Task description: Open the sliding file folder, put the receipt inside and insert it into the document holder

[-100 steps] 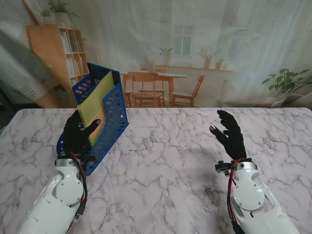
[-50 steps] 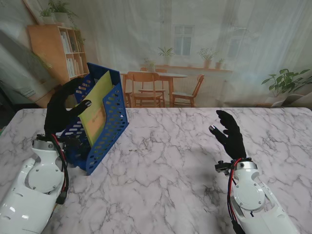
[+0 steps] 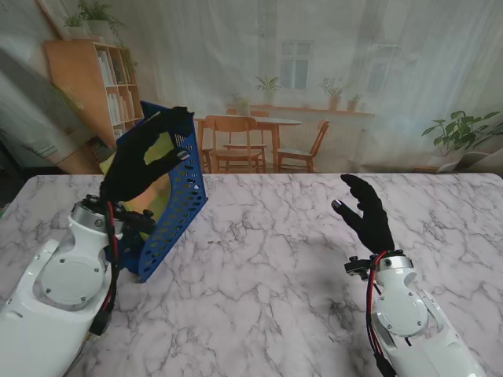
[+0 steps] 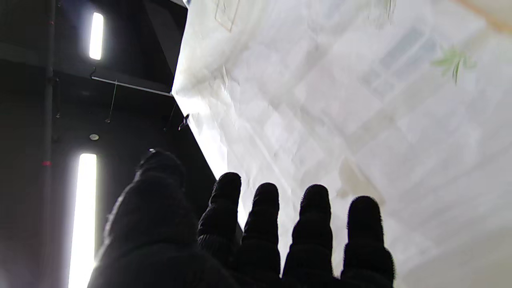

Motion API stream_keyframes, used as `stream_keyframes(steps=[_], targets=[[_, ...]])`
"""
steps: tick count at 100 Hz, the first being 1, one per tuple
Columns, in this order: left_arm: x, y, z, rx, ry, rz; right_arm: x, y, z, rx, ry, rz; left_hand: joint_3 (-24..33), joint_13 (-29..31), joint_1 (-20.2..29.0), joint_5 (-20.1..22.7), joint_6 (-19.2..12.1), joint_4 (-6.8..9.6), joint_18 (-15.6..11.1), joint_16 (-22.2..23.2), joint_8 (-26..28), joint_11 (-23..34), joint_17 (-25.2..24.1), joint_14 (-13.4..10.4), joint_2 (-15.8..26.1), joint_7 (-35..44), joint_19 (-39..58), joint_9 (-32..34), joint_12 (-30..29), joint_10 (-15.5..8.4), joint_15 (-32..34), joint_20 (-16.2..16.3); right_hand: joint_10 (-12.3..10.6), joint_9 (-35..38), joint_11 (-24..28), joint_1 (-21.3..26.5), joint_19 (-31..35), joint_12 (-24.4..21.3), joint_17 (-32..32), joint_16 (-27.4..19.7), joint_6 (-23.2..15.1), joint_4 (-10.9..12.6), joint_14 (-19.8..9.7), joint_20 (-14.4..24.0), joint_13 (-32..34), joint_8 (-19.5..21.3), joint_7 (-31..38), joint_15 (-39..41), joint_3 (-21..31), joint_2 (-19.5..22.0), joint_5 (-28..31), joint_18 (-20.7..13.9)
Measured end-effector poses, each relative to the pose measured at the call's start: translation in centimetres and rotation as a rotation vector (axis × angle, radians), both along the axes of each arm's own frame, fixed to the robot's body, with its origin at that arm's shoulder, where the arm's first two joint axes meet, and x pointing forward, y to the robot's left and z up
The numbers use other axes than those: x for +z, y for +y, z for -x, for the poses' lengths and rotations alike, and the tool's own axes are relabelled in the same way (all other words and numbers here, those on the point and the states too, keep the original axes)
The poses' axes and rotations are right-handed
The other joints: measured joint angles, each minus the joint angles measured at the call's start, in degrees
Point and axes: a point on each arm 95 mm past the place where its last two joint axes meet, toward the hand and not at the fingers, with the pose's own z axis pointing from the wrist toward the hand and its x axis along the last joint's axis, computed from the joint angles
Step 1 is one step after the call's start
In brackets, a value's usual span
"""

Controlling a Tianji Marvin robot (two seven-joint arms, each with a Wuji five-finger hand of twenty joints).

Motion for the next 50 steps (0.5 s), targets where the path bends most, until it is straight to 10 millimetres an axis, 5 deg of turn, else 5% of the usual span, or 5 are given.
stream_keyframes(steps=[9, 21, 29, 38, 50], targets=[[-1.1, -2.4, -0.2, -0.042, 0.079, -0.008, 0.3, 0.2, 0.0, 0.013, -0.008, 0.01, 5.8, 0.0, 5.8, 0.0, -0.1, 2.99, 0.2, 0.0, 0.5, -0.5, 2.2, 0.6, 0.6, -0.5, 0.5, -1.4, 0.0, 1.1, 0.0, 0.0, 0.0, 0.0, -0.2, 0.0, -0.7, 0.0, 0.1, 0.0, 0.0, 0.0, 0.0, 0.7, 0.0, 0.0, 0.0, 0.0, -0.5, 0.0, 0.0, 0.0], [-3.0, -4.8, -1.0, -0.073, 0.177, -0.003, 0.6, 0.6, -0.1, 0.03, -0.021, 0.031, 25.2, 0.1, 6.5, -0.1, -0.2, 5.55, -1.2, 0.3, 0.6, -0.5, 4.7, 1.5, -1.9, -0.6, 6.5, -2.1, 0.0, 2.0, 0.7, 0.0, 0.0, 0.0, -0.3, 0.0, -1.3, -0.1, 0.2, 0.0, -0.2, 0.0, 0.0, 1.3, 0.0, 0.0, -0.1, 0.0, -0.5, 0.0, 0.0, 0.0], [-4.7, -5.7, -1.7, -0.061, 0.237, -0.01, 0.7, 0.9, -0.1, 0.04, -0.027, 0.038, 31.2, 0.2, 6.5, -0.2, -0.2, 8.31, -1.9, 1.0, 0.6, -0.2, 5.9, 1.6, -2.7, -0.6, 9.3, -2.1, 0.0, 2.1, 2.1, 0.1, 0.0, 0.0, -0.4, 0.0, -1.4, -0.2, 0.2, 0.0, -0.7, 0.0, 0.0, 1.7, 0.0, 0.0, -0.7, -1.1, -0.5, 0.0, 0.0, 0.0], [-6.9, -6.3, -2.3, -0.032, 0.312, -0.019, 0.7, 1.2, -0.1, 0.049, -0.029, 0.037, 23.7, 0.2, 4.9, -0.9, -0.2, 8.33, -1.9, 1.6, 0.6, 0.9, 6.2, 1.9, -2.0, 0.0, 11.1, -2.1, 0.0, 2.8, 2.8, 0.9, 0.0, 0.0, -0.8, 0.0, -1.9, -0.5, 0.2, 0.0, -0.7, 0.0, 0.0, 2.1, 0.0, 0.0, -0.7, -1.4, -1.3, 0.0, 0.0, 0.0], [-9.7, -6.5, -2.7, -0.015, 0.4, -0.003, 0.6, 1.9, -0.3, 0.058, -0.019, 0.038, 5.2, 0.2, 3.7, -0.9, 0.3, 4.37, -1.9, 2.3, 0.6, 0.9, 5.5, 2.2, 0.6, 0.0, 11.8, -2.0, 0.2, 2.9, 3.2, 1.5, 0.0, 0.0, -0.8, 0.0, -2.4, -0.6, 0.2, 0.0, -0.7, 0.0, 0.0, 2.6, 0.0, 0.0, -0.7, -1.4, -1.3, 0.0, 0.0, 0.0]])
